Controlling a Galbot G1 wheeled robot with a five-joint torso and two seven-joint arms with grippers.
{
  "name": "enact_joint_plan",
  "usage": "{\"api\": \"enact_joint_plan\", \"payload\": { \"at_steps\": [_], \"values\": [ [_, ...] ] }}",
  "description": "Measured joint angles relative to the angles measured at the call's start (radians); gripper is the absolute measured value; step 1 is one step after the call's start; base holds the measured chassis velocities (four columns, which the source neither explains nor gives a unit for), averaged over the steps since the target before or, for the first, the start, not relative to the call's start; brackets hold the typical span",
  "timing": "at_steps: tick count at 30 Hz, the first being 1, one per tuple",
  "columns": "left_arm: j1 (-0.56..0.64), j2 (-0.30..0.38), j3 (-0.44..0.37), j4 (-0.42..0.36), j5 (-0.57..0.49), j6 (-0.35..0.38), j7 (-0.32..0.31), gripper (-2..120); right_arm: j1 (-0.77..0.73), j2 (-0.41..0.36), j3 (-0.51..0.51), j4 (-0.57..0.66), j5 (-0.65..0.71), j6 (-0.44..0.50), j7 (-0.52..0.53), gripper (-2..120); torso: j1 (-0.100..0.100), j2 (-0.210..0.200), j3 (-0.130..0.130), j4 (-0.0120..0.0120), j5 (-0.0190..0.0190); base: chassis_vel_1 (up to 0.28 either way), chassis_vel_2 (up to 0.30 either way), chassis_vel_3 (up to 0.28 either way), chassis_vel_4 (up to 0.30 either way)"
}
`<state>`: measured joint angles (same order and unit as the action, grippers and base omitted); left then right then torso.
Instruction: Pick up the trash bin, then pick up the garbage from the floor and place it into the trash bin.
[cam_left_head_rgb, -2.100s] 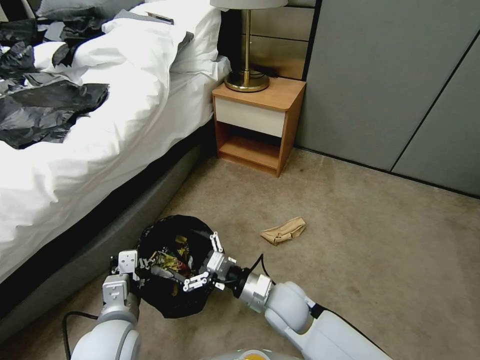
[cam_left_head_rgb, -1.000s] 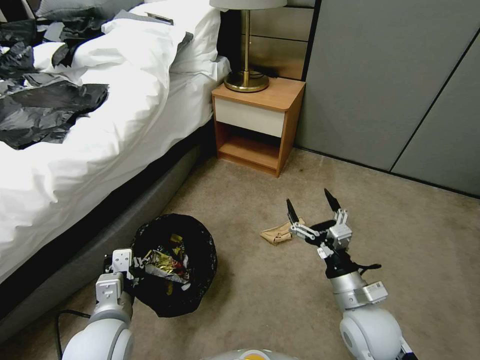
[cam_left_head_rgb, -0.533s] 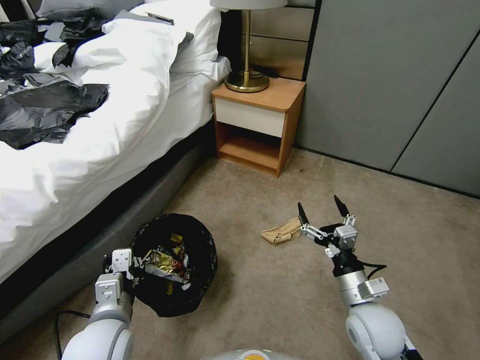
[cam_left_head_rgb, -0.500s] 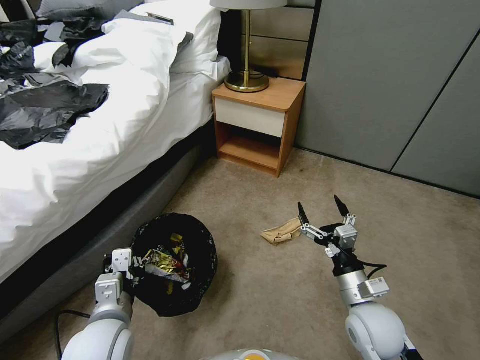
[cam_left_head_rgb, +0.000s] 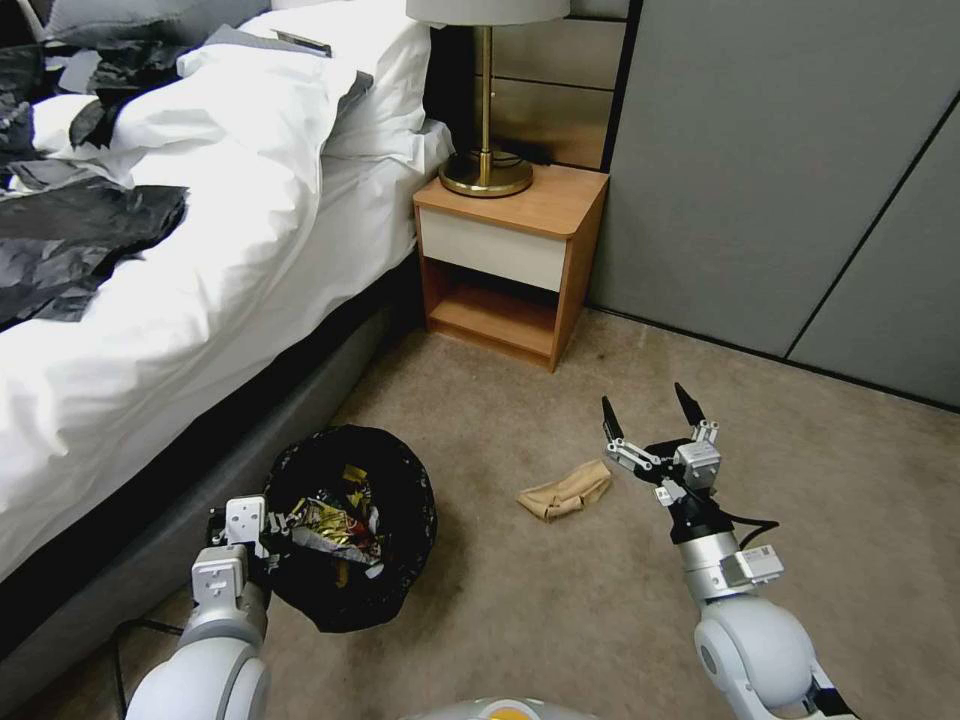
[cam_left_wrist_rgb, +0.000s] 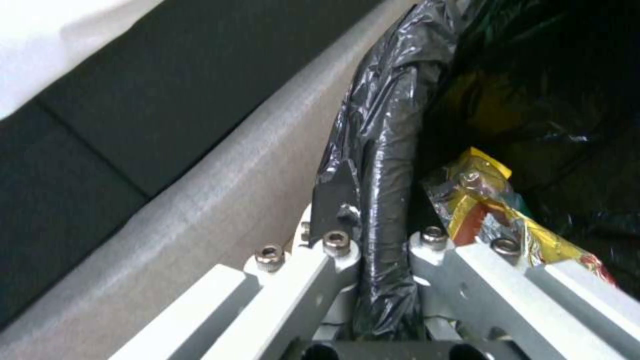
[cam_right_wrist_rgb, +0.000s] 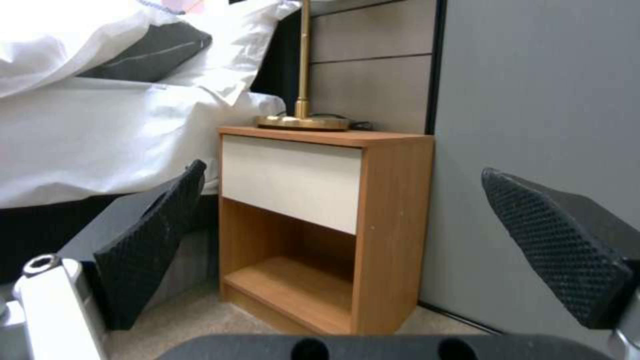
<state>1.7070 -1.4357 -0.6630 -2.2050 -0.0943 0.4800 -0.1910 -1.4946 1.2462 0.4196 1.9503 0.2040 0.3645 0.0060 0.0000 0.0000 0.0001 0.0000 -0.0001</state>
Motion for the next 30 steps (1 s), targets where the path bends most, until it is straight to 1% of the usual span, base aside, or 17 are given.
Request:
{"api": "enact_joint_plan", "payload": {
  "at_steps": [6,11,13,14,17,18,19,20,22,23,24,25,26,27,29,30],
  "values": [
    [-0.001,0.0,-0.001,0.0,0.0,-0.001,0.0,1,0.008,0.001,-0.002,-0.004,-0.006,0.006,-0.015,100,0.0,0.0,0.0,0.0,0.0001,-0.049,0.063,0.064,-0.057],
    [-0.001,0.0,-0.001,0.001,0.0,-0.002,0.0,1,0.017,-0.008,0.001,-0.023,-0.011,0.022,-0.033,100,0.0,0.0,0.0,-0.0001,0.0002,0.0,0.0,0.0,0.0],
    [-0.001,0.0,0.001,0.002,0.0,-0.003,0.0,1,0.027,-0.039,0.007,-0.046,-0.033,0.024,-0.053,100,0.0,0.0,0.0,0.0,0.0001,0.0,0.0,0.0,0.0],
    [-0.001,0.0,0.001,0.002,0.0,-0.003,0.0,1,0.027,-0.039,0.007,-0.046,-0.033,0.024,-0.053,100,0.0,0.0,0.0,0.0,0.0001,0.0,0.0,0.0,0.0],
    [0.0,0.001,0.006,0.004,0.0,-0.004,0.0,1,0.056,-0.105,0.007,-0.101,-0.079,0.022,-0.088,100,0.0,0.0,0.0,0.0,0.0004,0.0,0.0,0.0,0.0],
    [0.001,0.0,0.009,0.004,0.001,-0.006,0.0,1,0.073,-0.14,0.0,-0.13,-0.104,0.02,-0.102,100,0.0,0.0,0.0,-0.0001,0.0003,0.0,0.0,0.0,0.0],
    [0.001,0.0,0.009,0.004,0.001,-0.006,0.0,1,0.073,-0.14,0.0,-0.13,-0.104,0.02,-0.102,100,0.0,0.0,0.0,-0.0001,0.0003,0.0,0.0,0.0,0.0],
    [0.003,0.0,0.011,0.004,0.002,-0.007,0.001,1,0.093,-0.173,-0.01,-0.159,-0.129,0.012,-0.122,100,0.0,0.0,0.0,-0.0001,0.0003,0.0,0.0,0.0,0.0],
    [0.004,0.0,0.013,0.004,0.003,-0.008,0.001,1,0.123,-0.212,-0.027,-0.204,-0.174,0.002,-0.16,100,0.0,0.0,0.0,0.0001,0.0001,0.0,0.0,0.0,0.0],
    [0.004,0.0,0.013,0.004,0.003,-0.008,0.001,1,0.123,-0.212,-0.027,-0.204,-0.174,0.002,-0.16,100,0.0,0.0,0.0,0.0001,0.0001,0.0,0.0,0.0,0.0],
    [0.005,0.0,0.015,0.004,0.004,-0.008,0.001,1,0.152,-0.24,-0.048,-0.247,-0.224,-0.008,-0.197,100,0.0,0.0,0.0,0.0,0.0002,0.0,0.0,0.0,0.0],
    [0.005,0.0,0.016,0.004,0.005,-0.008,0.001,1,0.165,-0.248,-0.058,-0.264,-0.242,-0.012,-0.21,100,0.0,0.0,0.0,0.0,0.0002,0.0,0.0,0.0,0.0],
    [0.006,-0.001,0.018,0.006,0.008,-0.008,0.002,1,0.196,-0.265,-0.091,-0.31,-0.289,-0.016,-0.239,100,0.0,0.0,0.0,0.0,0.0003,0.0,0.0,0.0,0.0],
    [0.006,-0.001,0.018,0.006,0.008,-0.008,0.002,1,0.196,-0.265,-0.091,-0.31,-0.289,-0.016,-0.239,100,0.0,0.0,0.0,0.0,0.0003,0.0,0.0,0.0,0.0],
    [0.007,-0.005,0.022,0.011,0.012,-0.009,0.002,1,0.252,-0.275,-0.146,-0.393,-0.382,-0.009,-0.265,100,0.0,0.0,0.0,-0.0002,0.0002,0.0,0.0,0.0,0.0],
    [0.007,-0.005,0.022,0.011,0.012,-0.009,0.002,1,0.252,-0.275,-0.146,-0.393,-0.382,-0.009,-0.265,100,0.0,0.0,0.0,-0.0002,0.0002,0.0,0.0,0.0,0.0]
  ]
}}
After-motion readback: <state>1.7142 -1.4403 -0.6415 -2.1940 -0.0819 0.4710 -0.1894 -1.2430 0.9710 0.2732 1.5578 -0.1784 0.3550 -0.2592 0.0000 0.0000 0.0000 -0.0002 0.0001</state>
